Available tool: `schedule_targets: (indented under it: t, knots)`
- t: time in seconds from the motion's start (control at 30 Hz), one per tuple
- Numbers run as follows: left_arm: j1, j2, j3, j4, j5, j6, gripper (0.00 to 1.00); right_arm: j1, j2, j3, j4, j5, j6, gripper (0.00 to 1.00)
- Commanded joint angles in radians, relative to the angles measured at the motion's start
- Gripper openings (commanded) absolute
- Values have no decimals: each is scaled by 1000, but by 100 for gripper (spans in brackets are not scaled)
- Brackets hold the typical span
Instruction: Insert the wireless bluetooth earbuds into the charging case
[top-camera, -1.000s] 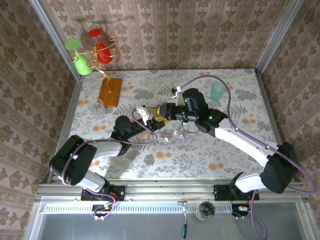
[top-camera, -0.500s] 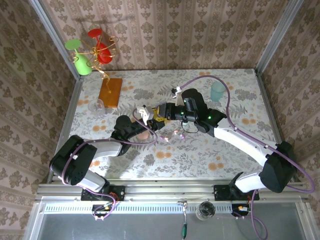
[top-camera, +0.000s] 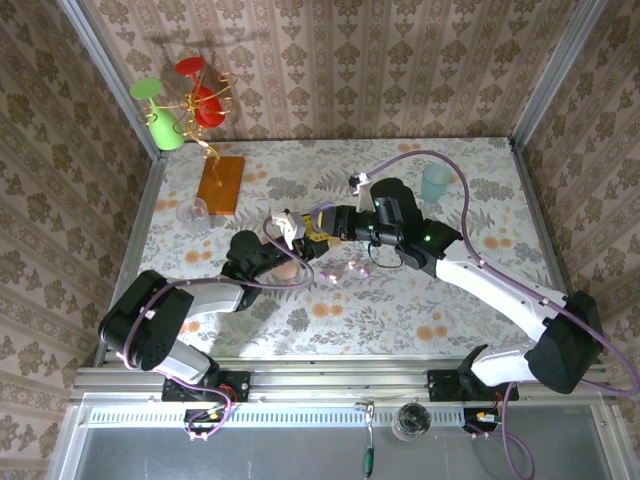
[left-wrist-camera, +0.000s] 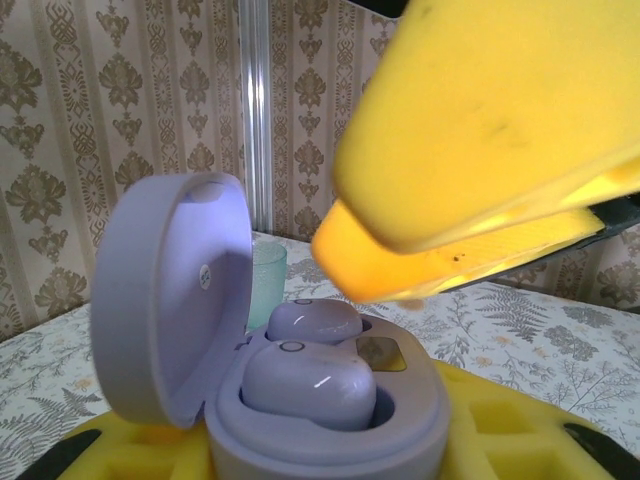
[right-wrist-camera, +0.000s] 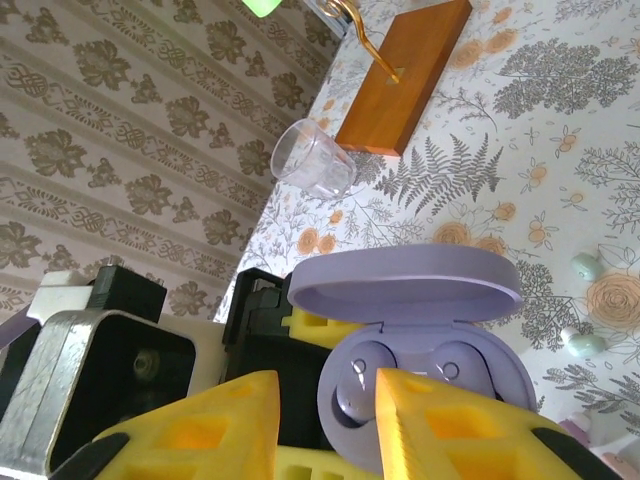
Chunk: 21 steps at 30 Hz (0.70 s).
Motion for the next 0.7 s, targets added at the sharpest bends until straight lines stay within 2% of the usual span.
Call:
schedule_targets:
  t: [0.0,0.27,0.67]
  knots:
    - [7,4,10,52,45,-15,23,-5,-50,-25,45,-39,-13,35]
    - [10,10,-9,52,163,24,24,-18,-101,-20,34,-30,-19,39]
    - [16,-4,-31,52,231,41,24,-32,12,111,-113,-30,-33,44]
